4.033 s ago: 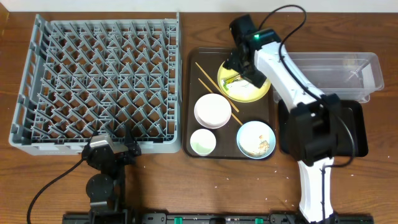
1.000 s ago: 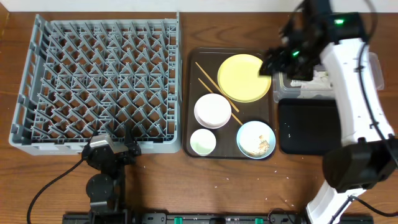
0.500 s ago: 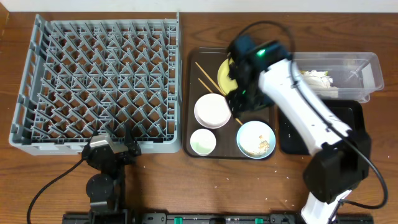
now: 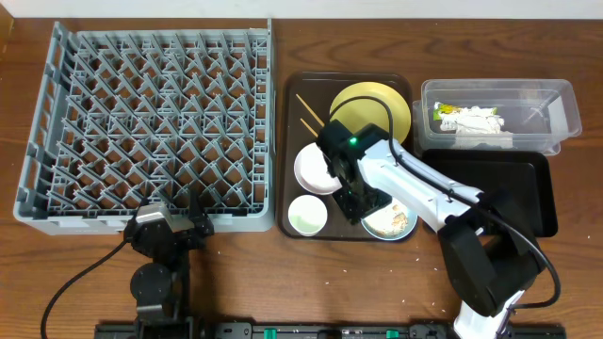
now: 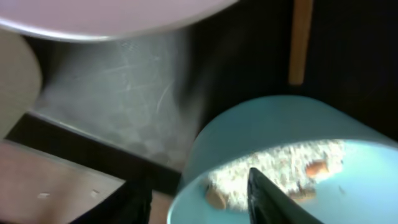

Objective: Sort waste into correct bins and load items into the dishwasher
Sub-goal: 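Move the right gripper to the light-blue bowl and grasp its rim, then carry the light-blue bowl over the black tray and tip out the scraps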

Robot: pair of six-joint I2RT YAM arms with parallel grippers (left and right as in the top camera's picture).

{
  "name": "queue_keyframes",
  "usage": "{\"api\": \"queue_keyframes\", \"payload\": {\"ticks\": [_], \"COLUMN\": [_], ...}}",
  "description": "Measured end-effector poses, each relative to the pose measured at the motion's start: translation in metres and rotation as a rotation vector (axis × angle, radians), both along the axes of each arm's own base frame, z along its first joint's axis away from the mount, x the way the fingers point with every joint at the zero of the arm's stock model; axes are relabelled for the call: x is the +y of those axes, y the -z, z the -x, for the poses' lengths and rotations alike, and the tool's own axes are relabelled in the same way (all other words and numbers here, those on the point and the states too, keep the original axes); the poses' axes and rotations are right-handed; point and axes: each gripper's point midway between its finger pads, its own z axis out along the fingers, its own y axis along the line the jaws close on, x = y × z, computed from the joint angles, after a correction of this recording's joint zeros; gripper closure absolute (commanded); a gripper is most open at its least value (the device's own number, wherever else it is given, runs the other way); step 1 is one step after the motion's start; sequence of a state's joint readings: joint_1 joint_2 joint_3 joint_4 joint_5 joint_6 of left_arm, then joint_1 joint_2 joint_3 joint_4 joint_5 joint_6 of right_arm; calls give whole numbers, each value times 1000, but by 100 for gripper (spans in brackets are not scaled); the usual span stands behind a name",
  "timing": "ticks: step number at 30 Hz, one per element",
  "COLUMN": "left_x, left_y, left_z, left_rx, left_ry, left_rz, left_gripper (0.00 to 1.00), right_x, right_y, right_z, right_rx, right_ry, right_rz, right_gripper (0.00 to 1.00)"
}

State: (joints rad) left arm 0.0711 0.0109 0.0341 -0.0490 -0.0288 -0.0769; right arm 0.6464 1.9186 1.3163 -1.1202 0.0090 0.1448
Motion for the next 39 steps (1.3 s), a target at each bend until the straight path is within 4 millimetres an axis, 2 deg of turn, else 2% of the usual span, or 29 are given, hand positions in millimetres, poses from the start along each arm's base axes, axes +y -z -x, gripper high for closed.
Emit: {"api": "queue_keyframes", "payload": {"ticks": [3, 7, 25, 29, 33, 36, 39], "left_x": [0, 0, 0, 0, 0, 0, 0], "left_y": [0, 0, 0, 0, 0, 0, 0], "left_z": [0, 0, 0, 0, 0, 0, 0], "left_rx": [0, 0, 0, 0, 0, 0, 0], "left_ry": [0, 0, 0, 0, 0, 0, 0], "left_rz": [0, 0, 0, 0, 0, 0, 0], "left_gripper": [10, 10, 10, 10, 10, 10, 10], "right_x": [-3, -5, -13, -8, 0, -4, -16], "right_y": [10, 19, 14, -2, -37, -68, -87], "right_z": [5, 14, 20, 21, 16, 11, 6], "right_rx": [5, 19, 24, 4, -80, -150, -196], "right_ry": [-1, -8, -13, -8, -1, 26, 73], "right_rz": [5, 15, 58, 9, -92, -161, -194], "right_gripper": [83, 98, 99, 99, 99, 99, 99]}}
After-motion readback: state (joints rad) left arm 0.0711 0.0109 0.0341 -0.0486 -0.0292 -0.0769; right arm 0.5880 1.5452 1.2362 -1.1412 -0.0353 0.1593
